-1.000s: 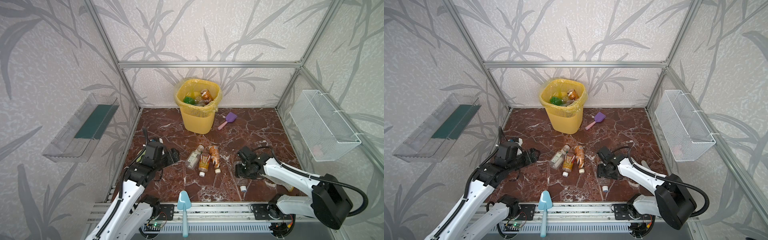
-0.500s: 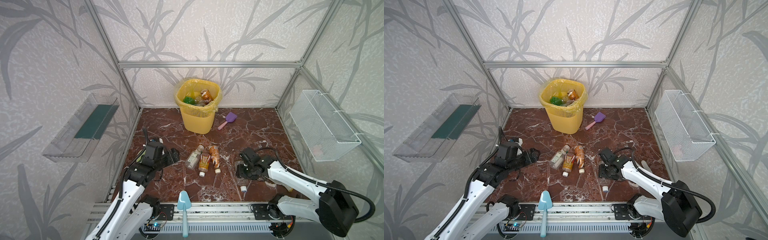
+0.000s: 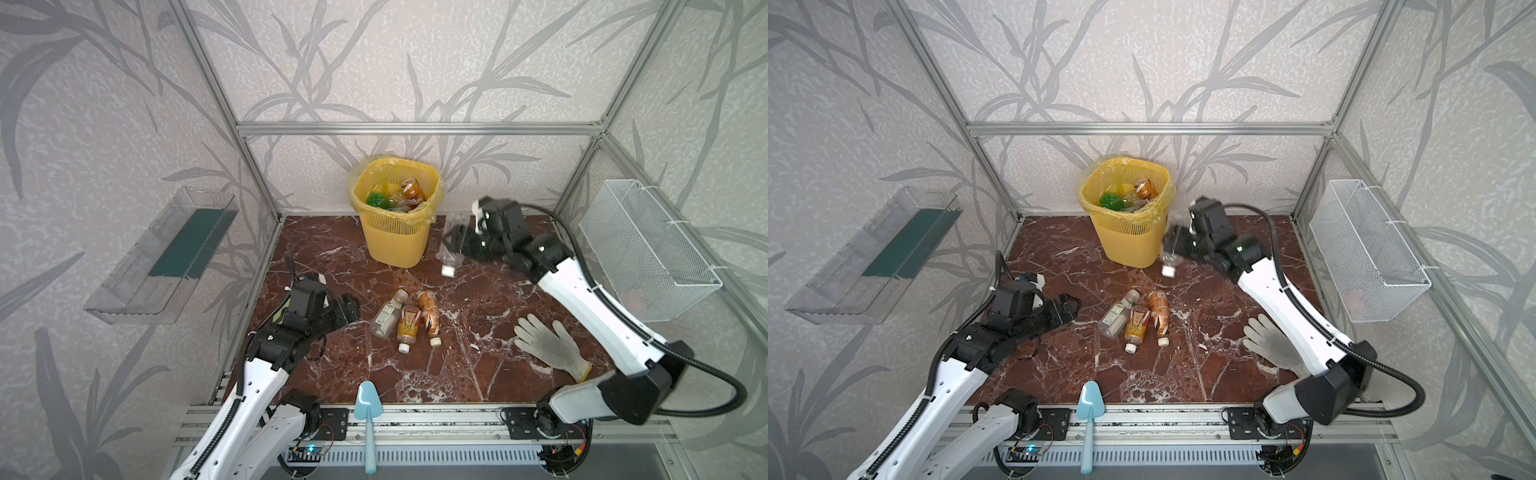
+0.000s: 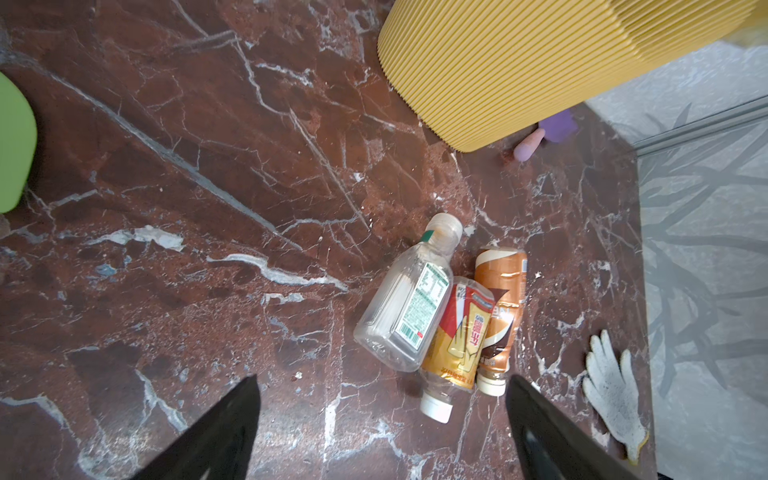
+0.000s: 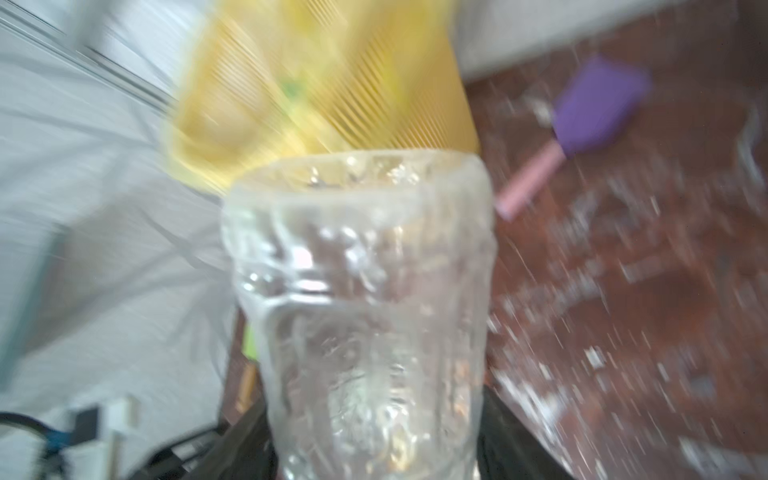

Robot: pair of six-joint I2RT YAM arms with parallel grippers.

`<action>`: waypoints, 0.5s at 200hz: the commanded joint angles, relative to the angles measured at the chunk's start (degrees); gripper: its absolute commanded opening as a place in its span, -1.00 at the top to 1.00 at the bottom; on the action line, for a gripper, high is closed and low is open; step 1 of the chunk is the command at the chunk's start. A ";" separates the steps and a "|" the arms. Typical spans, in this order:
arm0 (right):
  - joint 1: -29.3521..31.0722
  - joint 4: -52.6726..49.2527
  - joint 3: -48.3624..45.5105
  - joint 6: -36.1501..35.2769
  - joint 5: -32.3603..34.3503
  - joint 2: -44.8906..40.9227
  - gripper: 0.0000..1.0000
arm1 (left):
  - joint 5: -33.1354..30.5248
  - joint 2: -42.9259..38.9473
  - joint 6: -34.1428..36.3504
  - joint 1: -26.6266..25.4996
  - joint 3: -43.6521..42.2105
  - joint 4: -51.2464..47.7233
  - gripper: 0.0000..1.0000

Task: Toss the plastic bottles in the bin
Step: 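Swing the right gripper over the yellow bin and drop the clear bottle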

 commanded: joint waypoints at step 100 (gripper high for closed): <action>-1.35 4.07 -12.54 0.20 6.01 -7.75 -0.73 | -1.72 -3.71 0.46 0.42 1.22 -1.90 -0.84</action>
